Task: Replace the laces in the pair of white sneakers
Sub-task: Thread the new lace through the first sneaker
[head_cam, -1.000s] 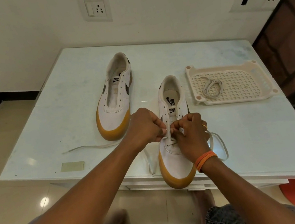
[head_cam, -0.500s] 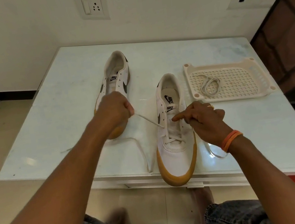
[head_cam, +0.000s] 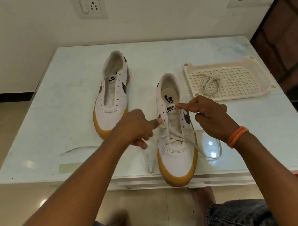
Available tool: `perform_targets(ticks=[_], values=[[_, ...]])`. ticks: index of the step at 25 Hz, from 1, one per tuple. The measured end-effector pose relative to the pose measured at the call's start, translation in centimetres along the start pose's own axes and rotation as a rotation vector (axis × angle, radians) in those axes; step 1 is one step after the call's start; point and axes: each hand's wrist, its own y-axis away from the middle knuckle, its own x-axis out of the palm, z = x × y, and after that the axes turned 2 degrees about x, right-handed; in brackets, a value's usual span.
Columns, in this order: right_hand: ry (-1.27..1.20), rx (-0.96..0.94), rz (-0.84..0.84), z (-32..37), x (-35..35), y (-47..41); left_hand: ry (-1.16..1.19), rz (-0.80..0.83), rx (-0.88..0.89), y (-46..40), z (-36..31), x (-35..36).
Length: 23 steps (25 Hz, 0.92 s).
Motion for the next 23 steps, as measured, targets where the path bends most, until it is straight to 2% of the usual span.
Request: perform_targets(ticks=[2,4,8,11,13,15,17,19,21,23], values=[[0.057,0.000,-0.007,-0.1,0.1,0.0,0.051,0.101,-0.004,0.1,-0.4,1.8],[0.027,-0.015,-0.016,-0.2,0.0,0.0,0.120,0.057,0.005,-0.1,-0.3,2.6],[-0.035,-0.003,-0.036,-0.5,-0.3,0.0,0.434,-0.005,-0.059,-0.5,-0.5,2.0],[0.006,0.013,-0.040,-0.3,-0.6,-0.1,0.456,-0.033,-0.020,-0.6,-0.7,0.8],[0.014,0.010,-0.035,-0.5,-0.7,-0.1,0.483,-0.208,0.040,-1.0,-0.2,-1.4],[0.009,0.014,-0.031,-0.8,-0.8,-0.1,0.550,-0.467,0.051,-1.5,0.9,-4.4],[0.006,0.023,-0.029,-0.6,-0.7,-0.1,0.533,-0.586,0.027,-1.9,2.1,-6.1],[-0.003,0.037,-0.024,-0.2,-0.7,-0.1,0.375,-0.462,-0.030,-1.9,2.6,-5.7],[-0.006,0.042,-0.029,0.0,-0.7,0.0,0.153,-0.203,-0.090,-1.3,2.1,-3.9],[-0.001,0.045,-0.031,0.0,-0.7,0.0,0.077,0.017,-0.085,-1.0,1.1,-1.7]])
